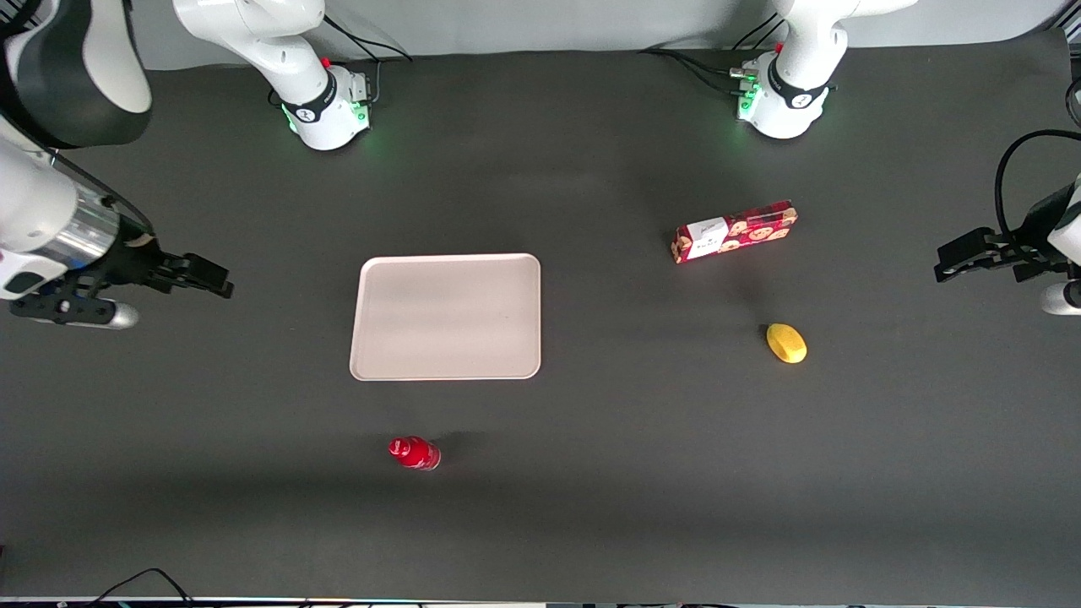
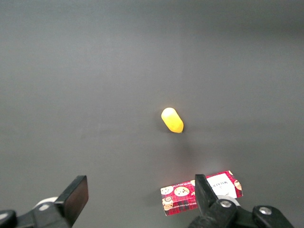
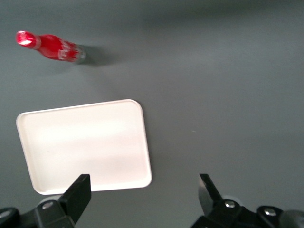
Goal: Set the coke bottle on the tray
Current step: 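Start moving the right gripper out from its rest pose toward the tray, then lower the open right gripper over the red Coca-Cola bottle beside the tray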
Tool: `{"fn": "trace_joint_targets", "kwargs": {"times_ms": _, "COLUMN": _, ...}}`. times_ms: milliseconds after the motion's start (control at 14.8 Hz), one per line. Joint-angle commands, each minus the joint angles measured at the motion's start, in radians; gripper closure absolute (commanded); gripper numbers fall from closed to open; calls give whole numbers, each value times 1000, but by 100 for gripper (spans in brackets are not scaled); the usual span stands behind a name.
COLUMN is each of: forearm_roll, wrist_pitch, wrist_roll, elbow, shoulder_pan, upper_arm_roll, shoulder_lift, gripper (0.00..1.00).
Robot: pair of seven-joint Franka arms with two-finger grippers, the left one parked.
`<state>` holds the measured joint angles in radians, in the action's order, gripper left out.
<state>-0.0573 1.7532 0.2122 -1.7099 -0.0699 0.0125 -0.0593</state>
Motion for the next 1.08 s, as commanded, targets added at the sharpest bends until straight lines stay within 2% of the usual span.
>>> {"fn": "trace_joint_targets", "kwargs": {"times_ms": 0, "forearm_roll": 25, "wrist_pitch": -15, "wrist_roll": 53, "elbow": 212, "shoulder_pan": -5, "upper_arm_roll": 62, "shoulder_lift": -177, "gripper": 0}}
{"fn": "trace_joint_targets", "kwargs": {"times_ms": 337, "forearm_roll": 125, "wrist_pitch": -12, "wrist_roll": 55, "elbow": 320, "shoulder_pan": -7, "upper_arm_roll": 167, "shoulder_lift": -318, "gripper": 0}}
{"fn": "trace_joint_targets", "kwargs": {"times_ms": 539, "forearm_roll": 129, "wrist_pitch": -8, "wrist_roll": 139, "elbow": 397, "shoulder_pan": -8, "upper_arm_roll": 211, "shoulder_lift": -395, "gripper": 0}}
{"fn": "trace_joint_targets", "kwargs": {"times_ms": 741, "forearm_roll": 175, "wrist_pitch": 41, "wrist_roll": 145, "elbow": 397, "shoulder_pan": -8, "upper_arm_roll": 256, "shoulder_lift": -428, "gripper": 0}}
{"fn": "trace_joint_targets", "kwargs": {"times_ms": 1010, "forearm_roll": 180, "wrist_pitch": 126, "wrist_roll": 144, "elbow": 398, "shoulder_pan": -10, "upper_arm_roll": 268, "shoulder_lift": -477, "gripper": 0}}
